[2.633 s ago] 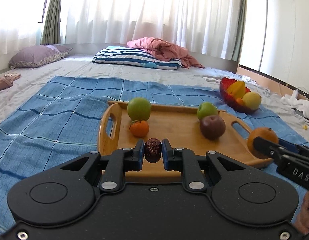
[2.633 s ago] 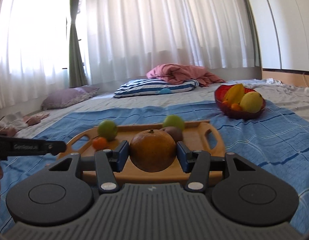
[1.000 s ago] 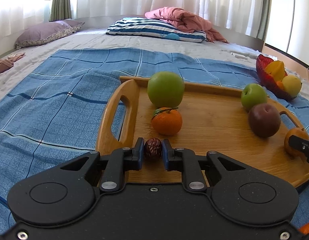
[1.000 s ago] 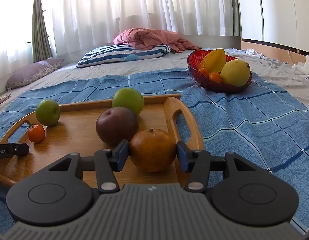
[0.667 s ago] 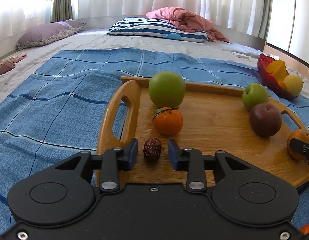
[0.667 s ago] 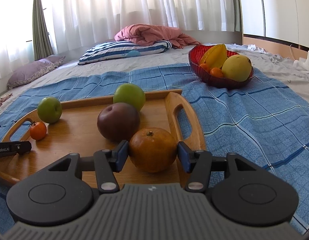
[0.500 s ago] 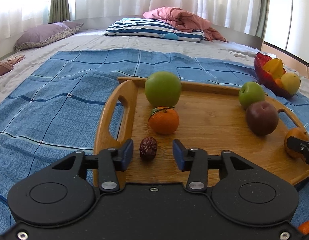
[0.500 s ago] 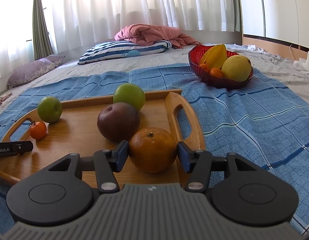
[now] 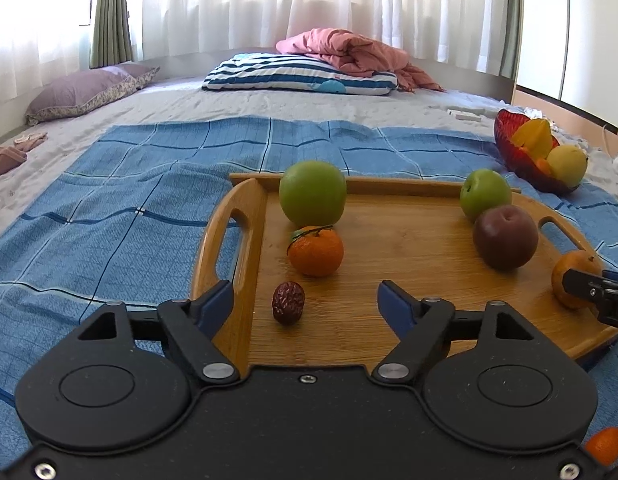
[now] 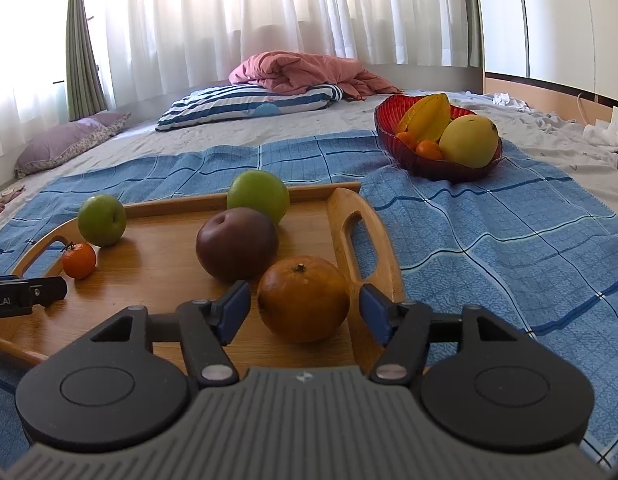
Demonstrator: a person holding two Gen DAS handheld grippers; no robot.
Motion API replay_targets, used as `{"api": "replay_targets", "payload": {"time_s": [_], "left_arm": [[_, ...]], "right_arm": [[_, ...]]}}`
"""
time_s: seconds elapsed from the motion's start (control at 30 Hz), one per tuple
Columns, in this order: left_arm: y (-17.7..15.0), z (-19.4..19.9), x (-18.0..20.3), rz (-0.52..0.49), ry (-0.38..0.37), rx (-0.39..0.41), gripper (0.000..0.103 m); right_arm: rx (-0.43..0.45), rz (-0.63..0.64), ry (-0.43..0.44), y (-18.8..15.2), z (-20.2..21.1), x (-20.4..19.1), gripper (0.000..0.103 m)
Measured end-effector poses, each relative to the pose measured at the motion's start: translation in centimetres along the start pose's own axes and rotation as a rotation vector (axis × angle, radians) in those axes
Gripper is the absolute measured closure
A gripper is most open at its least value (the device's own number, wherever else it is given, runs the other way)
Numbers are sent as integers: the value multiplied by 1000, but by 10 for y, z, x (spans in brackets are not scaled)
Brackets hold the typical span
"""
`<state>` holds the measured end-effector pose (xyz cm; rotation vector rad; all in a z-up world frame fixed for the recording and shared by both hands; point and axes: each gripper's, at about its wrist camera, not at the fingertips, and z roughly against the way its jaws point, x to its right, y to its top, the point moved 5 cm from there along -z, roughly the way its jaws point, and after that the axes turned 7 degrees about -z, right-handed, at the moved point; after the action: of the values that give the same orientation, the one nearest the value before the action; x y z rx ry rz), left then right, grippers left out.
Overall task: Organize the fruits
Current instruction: 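Lower the date and orange onto the tray and open both tools, then withdraw both open tools from the tray toward the remaining loose fruits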
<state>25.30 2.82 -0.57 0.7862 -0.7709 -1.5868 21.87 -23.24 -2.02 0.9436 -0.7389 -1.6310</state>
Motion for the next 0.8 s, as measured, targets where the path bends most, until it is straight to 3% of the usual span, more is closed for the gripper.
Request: {"api": "replay_targets", "payload": {"time_s": [0.4,0.8], "left_arm": [[-5,25,2,-1,-21,16,12],[-21,51,1,19,-42,19,7]], "right_arm": [[22,1,22,0,19,-1,14],[24,16,49,-12,41,-4,10]]}}
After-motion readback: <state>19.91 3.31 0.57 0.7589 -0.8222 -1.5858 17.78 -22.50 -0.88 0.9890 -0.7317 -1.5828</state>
